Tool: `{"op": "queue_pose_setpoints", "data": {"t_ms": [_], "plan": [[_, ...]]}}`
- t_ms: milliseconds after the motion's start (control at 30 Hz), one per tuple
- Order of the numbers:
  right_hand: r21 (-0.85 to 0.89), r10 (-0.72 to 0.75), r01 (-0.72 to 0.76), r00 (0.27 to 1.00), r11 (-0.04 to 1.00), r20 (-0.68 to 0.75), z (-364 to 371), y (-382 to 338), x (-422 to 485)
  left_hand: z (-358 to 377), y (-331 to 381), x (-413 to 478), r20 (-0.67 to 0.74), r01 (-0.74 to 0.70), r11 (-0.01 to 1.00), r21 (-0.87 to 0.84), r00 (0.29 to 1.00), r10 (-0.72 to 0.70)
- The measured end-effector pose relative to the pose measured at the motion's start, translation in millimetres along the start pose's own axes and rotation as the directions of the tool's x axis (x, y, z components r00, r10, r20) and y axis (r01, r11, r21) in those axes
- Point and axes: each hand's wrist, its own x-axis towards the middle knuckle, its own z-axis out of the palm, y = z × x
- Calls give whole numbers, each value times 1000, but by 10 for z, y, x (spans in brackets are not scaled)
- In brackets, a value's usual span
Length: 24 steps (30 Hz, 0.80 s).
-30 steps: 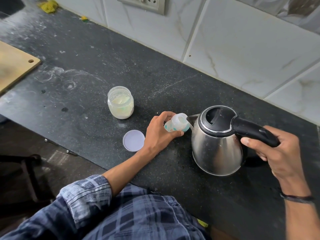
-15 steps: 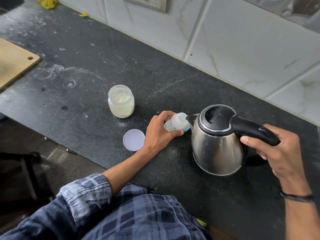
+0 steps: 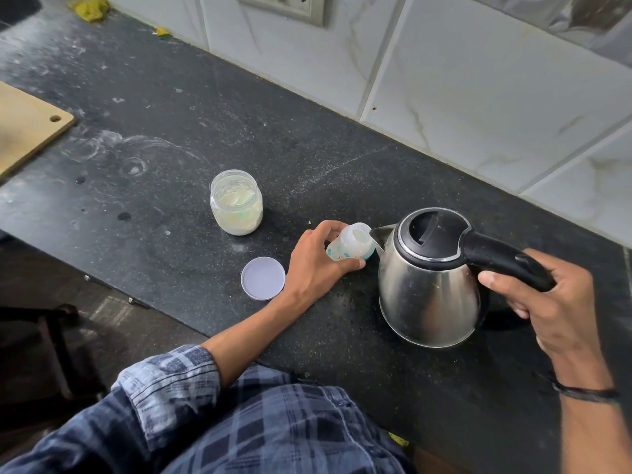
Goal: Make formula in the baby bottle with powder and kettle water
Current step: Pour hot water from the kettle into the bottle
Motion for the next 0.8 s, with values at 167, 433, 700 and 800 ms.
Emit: {"op": "queue_pose_setpoints", "data": {"t_ms": [167, 433, 700, 800], "plan": [[69, 15, -11, 998, 998, -58, -14, 70, -93, 23, 22, -26, 12, 14, 999, -33, 1000, -13], [230, 92, -39, 970, 972, -223, -81, 391, -387, 18, 30, -76, 14, 34, 999, -35, 999, -34], [232, 124, -30, 905, 972, -406, 29, 582, -666, -47, -34, -155, 13, 64, 997, -38, 998, -63], [206, 130, -33, 867, 978, -481, 113, 621, -795, -74, -58, -188, 15, 69, 997, -29, 998, -69]]}}
